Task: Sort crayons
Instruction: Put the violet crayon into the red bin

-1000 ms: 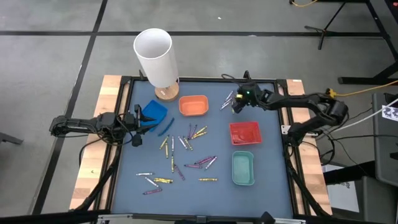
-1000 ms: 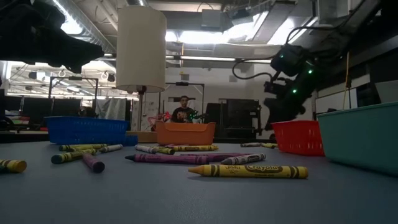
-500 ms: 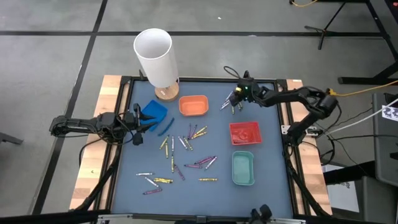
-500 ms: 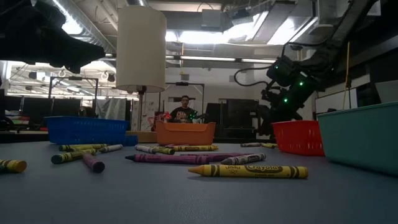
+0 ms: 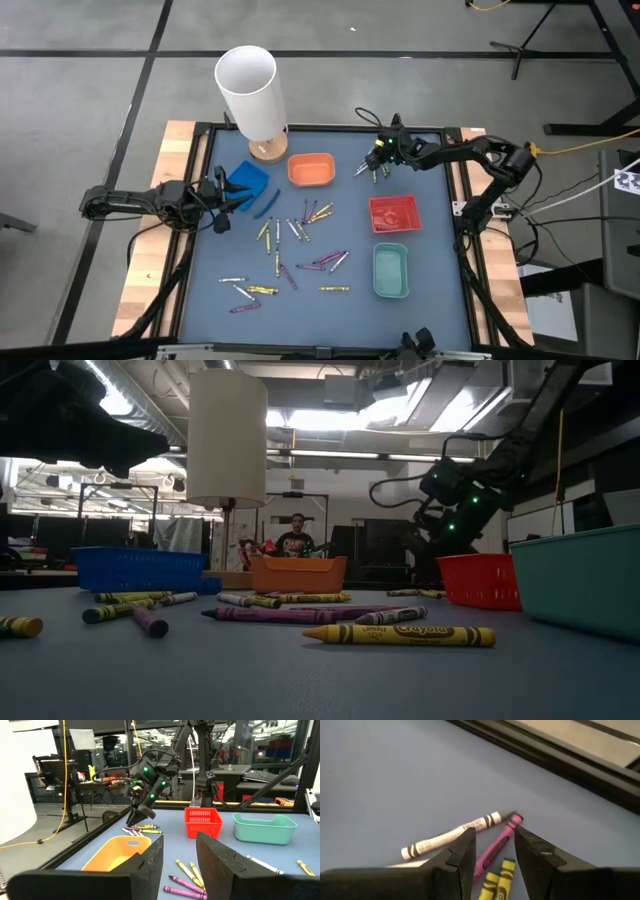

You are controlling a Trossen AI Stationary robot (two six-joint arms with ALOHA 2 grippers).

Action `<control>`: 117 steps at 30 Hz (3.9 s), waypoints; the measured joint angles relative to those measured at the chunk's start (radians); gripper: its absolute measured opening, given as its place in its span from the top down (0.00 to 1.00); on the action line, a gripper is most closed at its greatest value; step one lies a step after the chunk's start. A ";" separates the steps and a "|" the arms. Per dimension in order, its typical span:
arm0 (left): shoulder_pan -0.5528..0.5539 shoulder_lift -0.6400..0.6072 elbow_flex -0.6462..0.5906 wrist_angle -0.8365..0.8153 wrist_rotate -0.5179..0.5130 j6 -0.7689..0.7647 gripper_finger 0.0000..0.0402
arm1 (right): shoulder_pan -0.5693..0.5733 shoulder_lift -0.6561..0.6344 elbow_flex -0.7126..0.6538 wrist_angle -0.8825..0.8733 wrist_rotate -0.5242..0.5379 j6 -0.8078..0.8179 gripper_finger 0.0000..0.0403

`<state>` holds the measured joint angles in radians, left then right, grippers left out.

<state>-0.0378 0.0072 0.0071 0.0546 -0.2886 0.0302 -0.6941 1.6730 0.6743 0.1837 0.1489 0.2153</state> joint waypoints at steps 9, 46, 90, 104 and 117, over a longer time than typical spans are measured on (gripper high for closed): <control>0.000 0.000 0.000 0.001 -0.010 0.000 0.75 | 0.000 0.000 0.000 -0.008 0.001 0.021 0.67; 0.000 0.000 0.000 0.002 -0.010 0.000 0.75 | 0.000 -0.001 0.131 -0.264 -0.008 0.042 0.67; 0.000 0.000 0.000 0.002 -0.010 0.000 0.75 | -0.001 0.032 0.134 -0.261 -0.066 0.040 0.95; 0.000 0.000 0.000 0.002 -0.010 0.000 0.75 | 0.001 -0.250 0.137 -0.405 -0.540 -0.011 0.96; 0.000 0.000 0.000 0.002 -0.010 0.000 0.75 | 0.238 -0.408 0.138 -0.719 -0.673 -0.201 0.95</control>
<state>-0.0380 0.0074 0.0071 0.0563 -0.2989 0.0303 -0.4562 1.2648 0.8124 -0.5350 -0.5241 0.0142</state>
